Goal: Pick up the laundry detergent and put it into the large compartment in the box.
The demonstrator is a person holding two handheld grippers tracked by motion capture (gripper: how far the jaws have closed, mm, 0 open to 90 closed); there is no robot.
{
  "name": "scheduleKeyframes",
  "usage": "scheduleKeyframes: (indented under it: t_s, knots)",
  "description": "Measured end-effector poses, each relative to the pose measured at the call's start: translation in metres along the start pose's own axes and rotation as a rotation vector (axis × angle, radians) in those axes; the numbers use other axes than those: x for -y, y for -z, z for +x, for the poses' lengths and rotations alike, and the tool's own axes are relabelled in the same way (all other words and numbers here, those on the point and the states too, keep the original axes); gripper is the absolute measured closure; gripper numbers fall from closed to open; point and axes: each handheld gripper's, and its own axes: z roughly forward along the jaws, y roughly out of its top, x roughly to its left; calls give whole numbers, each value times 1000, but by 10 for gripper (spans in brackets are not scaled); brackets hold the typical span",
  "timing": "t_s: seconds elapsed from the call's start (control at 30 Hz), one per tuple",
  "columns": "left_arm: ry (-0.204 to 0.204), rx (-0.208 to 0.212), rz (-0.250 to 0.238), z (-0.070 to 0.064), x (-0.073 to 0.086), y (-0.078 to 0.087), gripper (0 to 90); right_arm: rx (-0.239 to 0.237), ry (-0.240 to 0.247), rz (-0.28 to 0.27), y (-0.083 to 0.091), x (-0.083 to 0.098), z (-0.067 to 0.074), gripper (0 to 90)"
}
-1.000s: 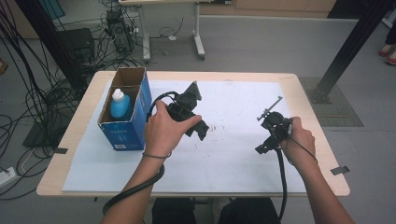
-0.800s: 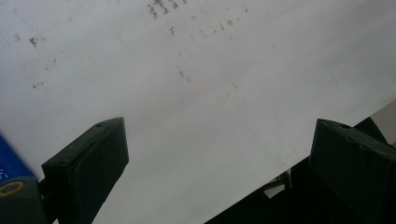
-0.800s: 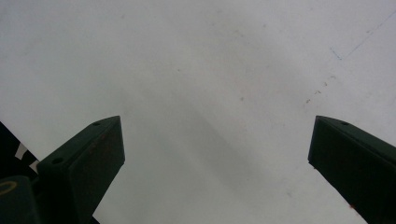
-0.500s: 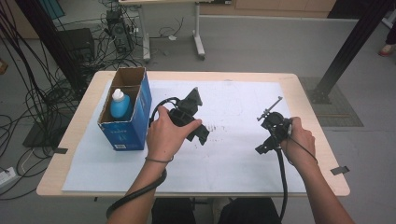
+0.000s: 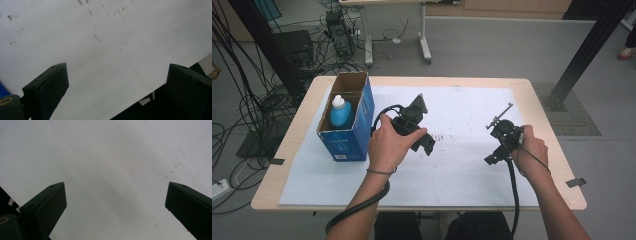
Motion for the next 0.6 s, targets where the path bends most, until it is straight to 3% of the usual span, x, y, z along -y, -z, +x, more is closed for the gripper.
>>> scheduleKeyframes:
  t_s: [0.6]
  knots:
    - [10, 8, -6, 3, 2, -1, 50, 6, 2, 5, 0, -1, 0, 34]
